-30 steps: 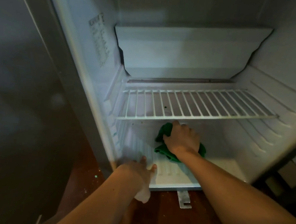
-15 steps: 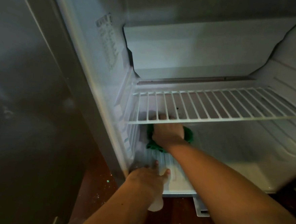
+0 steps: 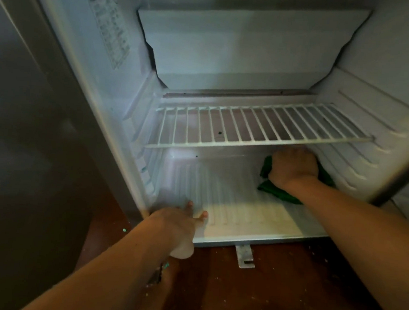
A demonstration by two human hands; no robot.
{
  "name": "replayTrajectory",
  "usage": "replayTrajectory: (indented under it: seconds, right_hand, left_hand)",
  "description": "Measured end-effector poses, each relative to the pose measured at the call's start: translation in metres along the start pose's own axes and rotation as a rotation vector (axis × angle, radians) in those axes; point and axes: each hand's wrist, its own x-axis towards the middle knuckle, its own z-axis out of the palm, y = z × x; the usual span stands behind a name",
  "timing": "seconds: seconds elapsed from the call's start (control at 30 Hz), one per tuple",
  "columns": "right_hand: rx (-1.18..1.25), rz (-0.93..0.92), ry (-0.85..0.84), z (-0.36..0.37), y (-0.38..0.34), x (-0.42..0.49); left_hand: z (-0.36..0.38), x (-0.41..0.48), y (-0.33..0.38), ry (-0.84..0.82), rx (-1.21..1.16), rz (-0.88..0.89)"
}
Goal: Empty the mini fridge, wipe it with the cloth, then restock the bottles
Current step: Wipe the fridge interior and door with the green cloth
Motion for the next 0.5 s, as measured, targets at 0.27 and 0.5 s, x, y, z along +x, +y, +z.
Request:
replayTrajectory:
  seconds: [0.27, 0.5]
  right_hand:
    - [0.113, -0.108, 0.043, -0.004, 0.007, -0.088]
    - [0.225, -0.217, 0.039, -0.008, -0.02, -0.121]
  left_hand:
    - [-0.002, 0.0, 0.004, -0.053, -0.012, -0.044]
    - [-0.002, 0.0, 0.001, -0.03, -0.016, -0.03]
